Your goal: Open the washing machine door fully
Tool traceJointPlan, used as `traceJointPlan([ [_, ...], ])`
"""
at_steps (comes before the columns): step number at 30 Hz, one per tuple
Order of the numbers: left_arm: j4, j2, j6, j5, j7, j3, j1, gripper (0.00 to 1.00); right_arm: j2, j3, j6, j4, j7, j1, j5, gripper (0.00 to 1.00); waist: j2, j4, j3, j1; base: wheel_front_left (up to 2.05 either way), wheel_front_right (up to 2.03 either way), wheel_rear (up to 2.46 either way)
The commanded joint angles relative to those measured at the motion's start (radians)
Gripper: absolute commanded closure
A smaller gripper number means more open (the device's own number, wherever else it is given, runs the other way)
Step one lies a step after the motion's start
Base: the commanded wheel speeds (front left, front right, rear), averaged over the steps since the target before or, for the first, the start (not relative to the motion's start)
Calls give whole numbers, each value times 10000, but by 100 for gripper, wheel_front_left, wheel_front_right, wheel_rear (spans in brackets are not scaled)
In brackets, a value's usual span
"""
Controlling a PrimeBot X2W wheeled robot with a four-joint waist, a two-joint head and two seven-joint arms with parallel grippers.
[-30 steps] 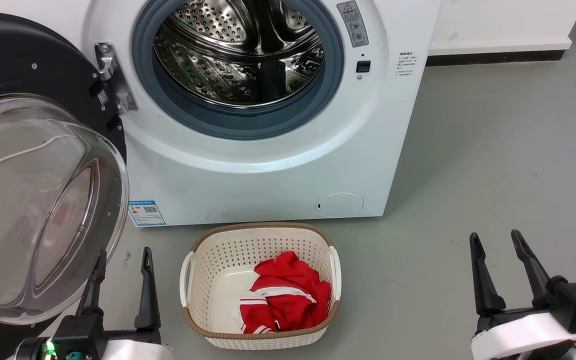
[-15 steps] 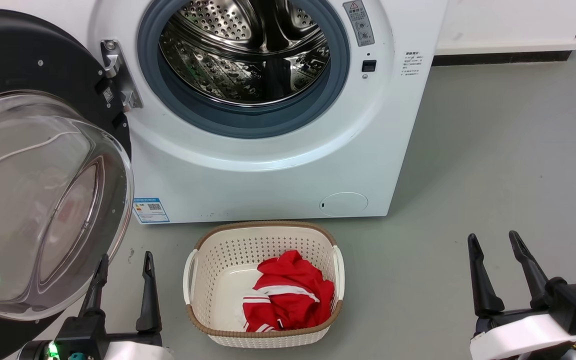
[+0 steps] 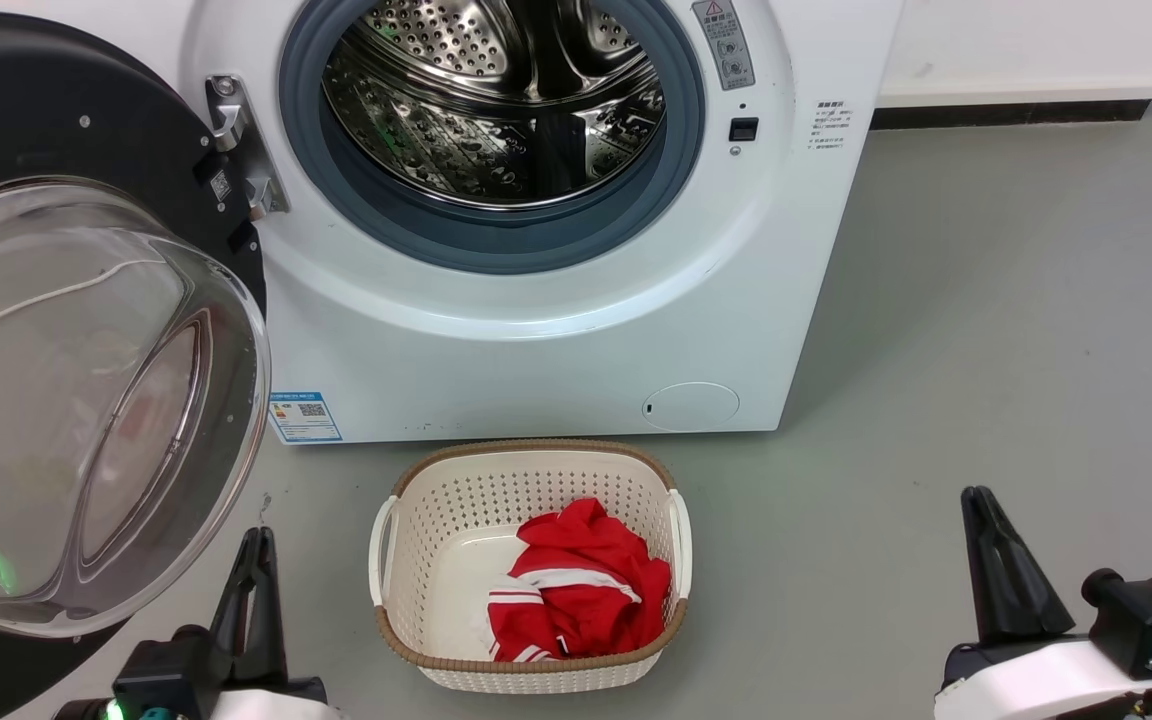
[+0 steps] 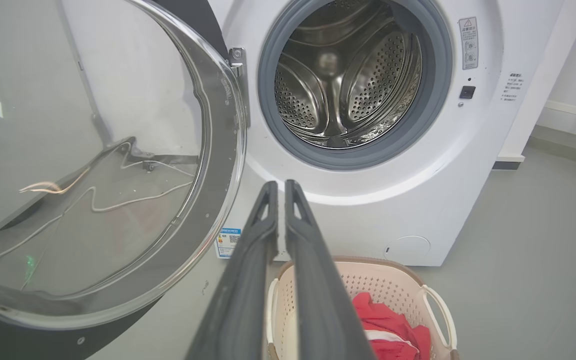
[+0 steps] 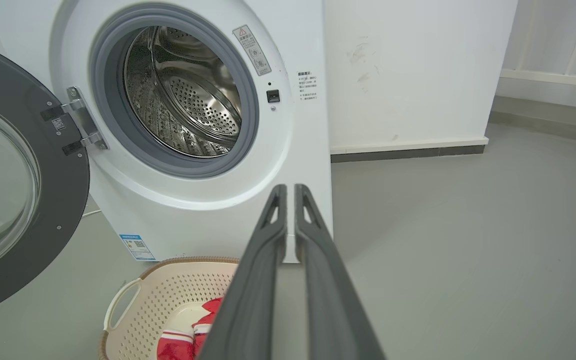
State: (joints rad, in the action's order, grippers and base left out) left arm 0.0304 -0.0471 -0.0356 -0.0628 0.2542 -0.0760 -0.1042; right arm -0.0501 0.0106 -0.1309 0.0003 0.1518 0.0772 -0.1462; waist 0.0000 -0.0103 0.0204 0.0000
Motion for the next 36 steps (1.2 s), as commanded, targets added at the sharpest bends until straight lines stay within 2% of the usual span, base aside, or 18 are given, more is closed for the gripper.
traceJointPlan([
  [1,-7,-18,-33,-370,-122,-111,223,100,-4,-24,0,-137,-2,-37,-392,100,0,2,-2,0,0,0,0],
  [16,353,-23,-218,-3442,-807,-114,563,100,-200,-13,0,414,-383,-469,-3488,100,0,14,-24,0,0,0,0],
  [36,816,-29,-429,-6725,-1573,-173,1006,100,-313,55,1,945,-823,-871,-6714,100,0,31,-51,0,0,0,0],
])
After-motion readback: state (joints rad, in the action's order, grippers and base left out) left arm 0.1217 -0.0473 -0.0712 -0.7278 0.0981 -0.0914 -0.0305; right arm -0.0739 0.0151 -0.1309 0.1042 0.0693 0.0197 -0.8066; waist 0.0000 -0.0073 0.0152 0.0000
